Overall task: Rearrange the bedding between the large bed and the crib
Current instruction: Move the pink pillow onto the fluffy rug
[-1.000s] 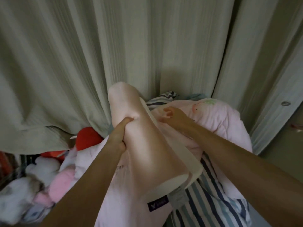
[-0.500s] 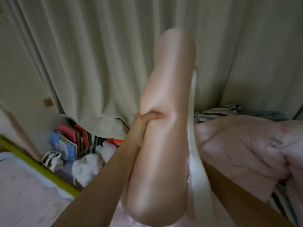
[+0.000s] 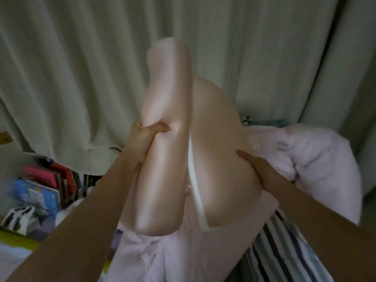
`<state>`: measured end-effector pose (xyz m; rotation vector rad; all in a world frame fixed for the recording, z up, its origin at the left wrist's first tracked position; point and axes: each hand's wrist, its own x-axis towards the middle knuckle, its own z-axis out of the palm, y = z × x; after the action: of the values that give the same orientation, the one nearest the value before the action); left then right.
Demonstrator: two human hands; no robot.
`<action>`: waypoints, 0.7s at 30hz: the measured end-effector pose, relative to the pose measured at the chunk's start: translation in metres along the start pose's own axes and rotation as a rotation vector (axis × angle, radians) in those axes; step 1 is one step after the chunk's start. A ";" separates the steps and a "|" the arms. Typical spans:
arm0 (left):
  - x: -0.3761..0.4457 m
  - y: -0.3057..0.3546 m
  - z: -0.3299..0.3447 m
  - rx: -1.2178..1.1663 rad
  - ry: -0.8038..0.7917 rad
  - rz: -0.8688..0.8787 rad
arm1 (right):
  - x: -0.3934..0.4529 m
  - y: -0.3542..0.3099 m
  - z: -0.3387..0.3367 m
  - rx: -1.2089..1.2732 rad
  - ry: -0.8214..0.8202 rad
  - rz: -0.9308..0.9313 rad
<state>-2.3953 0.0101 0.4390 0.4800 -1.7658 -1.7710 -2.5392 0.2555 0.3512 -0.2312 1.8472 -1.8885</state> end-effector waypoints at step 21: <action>-0.347 -0.098 0.288 0.214 -1.235 0.007 | -0.474 0.238 -0.188 0.364 1.312 0.278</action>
<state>-2.3263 0.4464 0.3070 -0.7411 -2.7174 -2.0208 -2.1586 0.6440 0.2059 1.6354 1.9089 -2.2618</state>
